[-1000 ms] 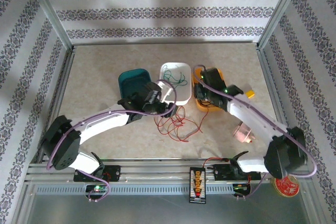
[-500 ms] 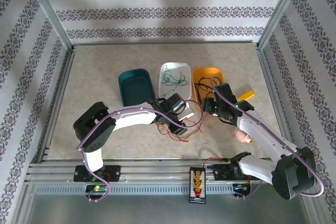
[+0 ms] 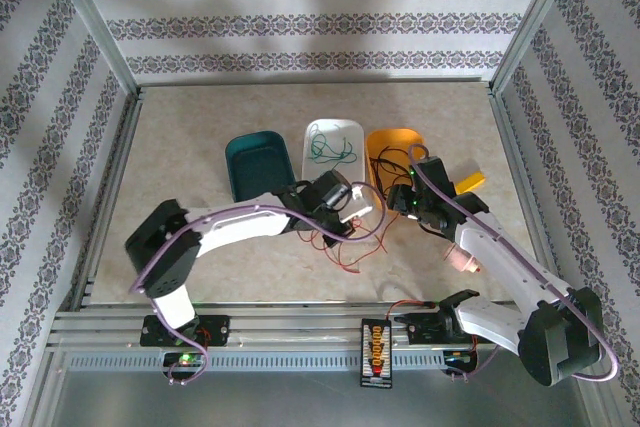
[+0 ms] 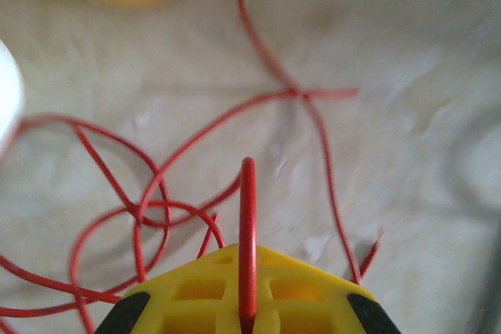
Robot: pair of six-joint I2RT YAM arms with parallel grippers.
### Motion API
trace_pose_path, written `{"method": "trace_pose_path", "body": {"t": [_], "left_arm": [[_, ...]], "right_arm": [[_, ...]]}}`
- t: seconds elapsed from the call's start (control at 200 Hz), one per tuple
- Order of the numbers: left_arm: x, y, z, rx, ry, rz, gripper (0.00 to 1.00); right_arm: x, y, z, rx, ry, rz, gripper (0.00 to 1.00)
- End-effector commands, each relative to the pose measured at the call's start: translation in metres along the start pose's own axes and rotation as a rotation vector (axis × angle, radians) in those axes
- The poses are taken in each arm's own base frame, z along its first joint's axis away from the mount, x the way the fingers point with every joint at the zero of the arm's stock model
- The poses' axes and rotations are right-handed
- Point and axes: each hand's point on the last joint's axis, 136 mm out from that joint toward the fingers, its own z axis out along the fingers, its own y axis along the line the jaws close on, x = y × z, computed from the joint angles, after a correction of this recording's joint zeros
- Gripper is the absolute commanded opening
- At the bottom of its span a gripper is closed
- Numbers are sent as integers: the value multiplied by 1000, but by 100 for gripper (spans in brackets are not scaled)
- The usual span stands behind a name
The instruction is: Untangle the cables
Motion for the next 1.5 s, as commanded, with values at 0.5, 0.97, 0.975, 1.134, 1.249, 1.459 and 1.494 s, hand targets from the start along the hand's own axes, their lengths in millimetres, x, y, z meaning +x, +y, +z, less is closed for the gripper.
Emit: {"method": "trace_pose_path", "body": {"t": [0.5, 0.97, 0.975, 1.134, 1.249, 1.459, 1.494], "left_arm": [[-132, 4, -189, 278, -845, -188, 0], [-176, -13, -313, 328, -1122, -30, 0], [-176, -13, -315, 325, -1124, -25, 0], [-187, -1, -343, 125, -1178, 39, 0], [-192, 14, -356, -29, -1194, 57, 0], [-200, 11, -367, -41, -1211, 96, 0], [-201, 10, -366, -30, -1207, 96, 0]], "right_arm": [[-13, -5, -7, -5, -55, 39, 49], [-8, -12, -6, 3, -65, 55, 49], [-8, -12, -6, 3, -65, 56, 49], [-7, -12, -7, -1, -66, 56, 49], [-6, -12, -7, -2, -67, 56, 49], [-3, 26, -12, -203, -37, -29, 49], [0, 41, -16, -285, -21, -67, 49]]}}
